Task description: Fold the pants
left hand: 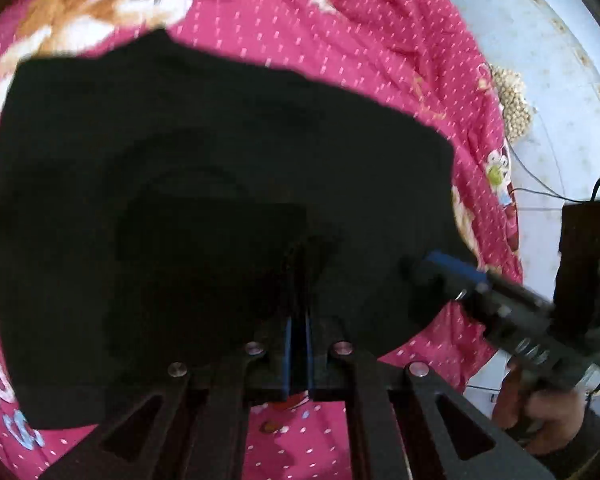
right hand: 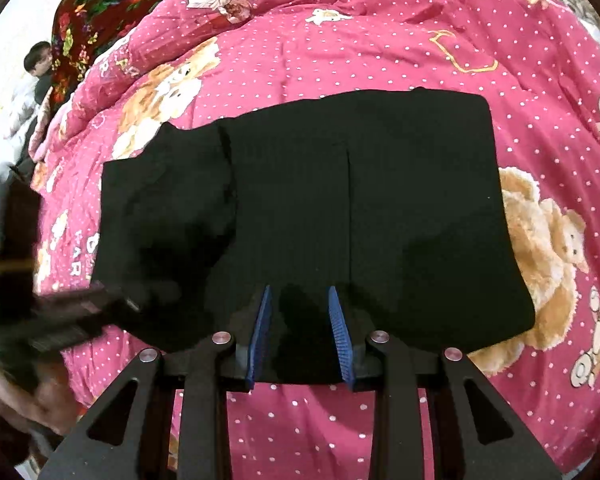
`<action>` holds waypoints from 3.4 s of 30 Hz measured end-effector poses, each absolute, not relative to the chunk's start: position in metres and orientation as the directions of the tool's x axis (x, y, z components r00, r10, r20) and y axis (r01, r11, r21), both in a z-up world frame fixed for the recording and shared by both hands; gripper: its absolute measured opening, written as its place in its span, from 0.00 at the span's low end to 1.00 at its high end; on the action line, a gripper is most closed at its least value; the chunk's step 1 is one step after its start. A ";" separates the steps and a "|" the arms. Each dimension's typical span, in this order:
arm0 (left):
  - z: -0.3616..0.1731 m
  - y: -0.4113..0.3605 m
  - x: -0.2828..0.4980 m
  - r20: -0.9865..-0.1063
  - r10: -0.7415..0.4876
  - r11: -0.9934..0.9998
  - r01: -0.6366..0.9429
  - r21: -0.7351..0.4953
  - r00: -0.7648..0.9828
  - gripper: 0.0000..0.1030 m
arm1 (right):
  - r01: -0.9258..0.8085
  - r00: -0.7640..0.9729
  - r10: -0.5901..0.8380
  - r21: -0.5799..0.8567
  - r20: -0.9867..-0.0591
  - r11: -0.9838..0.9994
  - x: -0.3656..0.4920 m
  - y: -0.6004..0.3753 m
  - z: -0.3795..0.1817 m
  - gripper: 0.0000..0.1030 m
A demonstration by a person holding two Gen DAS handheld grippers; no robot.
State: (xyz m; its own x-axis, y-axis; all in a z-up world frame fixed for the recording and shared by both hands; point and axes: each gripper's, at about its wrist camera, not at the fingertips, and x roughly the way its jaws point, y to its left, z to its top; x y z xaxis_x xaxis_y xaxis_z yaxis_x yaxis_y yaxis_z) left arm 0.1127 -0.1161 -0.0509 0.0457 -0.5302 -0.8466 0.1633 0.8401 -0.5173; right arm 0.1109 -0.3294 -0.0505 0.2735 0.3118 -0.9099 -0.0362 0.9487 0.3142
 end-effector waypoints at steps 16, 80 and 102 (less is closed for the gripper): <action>-0.008 -0.024 0.112 -0.815 -0.558 0.828 0.035 -0.560 0.160 0.29 | -0.053 0.170 0.539 0.539 -0.825 0.841 0.152 -0.289 -0.082 0.41; -0.050 -0.046 0.076 -0.959 -0.257 0.962 0.120 -0.243 0.117 0.34 | -0.162 0.192 0.306 0.277 -0.932 0.947 0.097 -0.264 -0.066 0.16; -0.040 -0.129 0.087 -0.968 -0.234 0.957 0.198 -0.213 0.090 0.39 | 0.371 0.350 0.396 0.514 -0.849 0.773 0.056 -0.444 -0.074 0.57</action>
State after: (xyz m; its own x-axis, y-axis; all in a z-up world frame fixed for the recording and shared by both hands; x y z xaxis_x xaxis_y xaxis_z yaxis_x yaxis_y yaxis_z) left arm 0.0874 -0.1292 -0.0397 0.0895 -0.2344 -0.9680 0.1985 0.9566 -0.2133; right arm 0.0556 -0.4439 -0.0740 0.3502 0.3957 -0.8490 0.3713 0.7735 0.5137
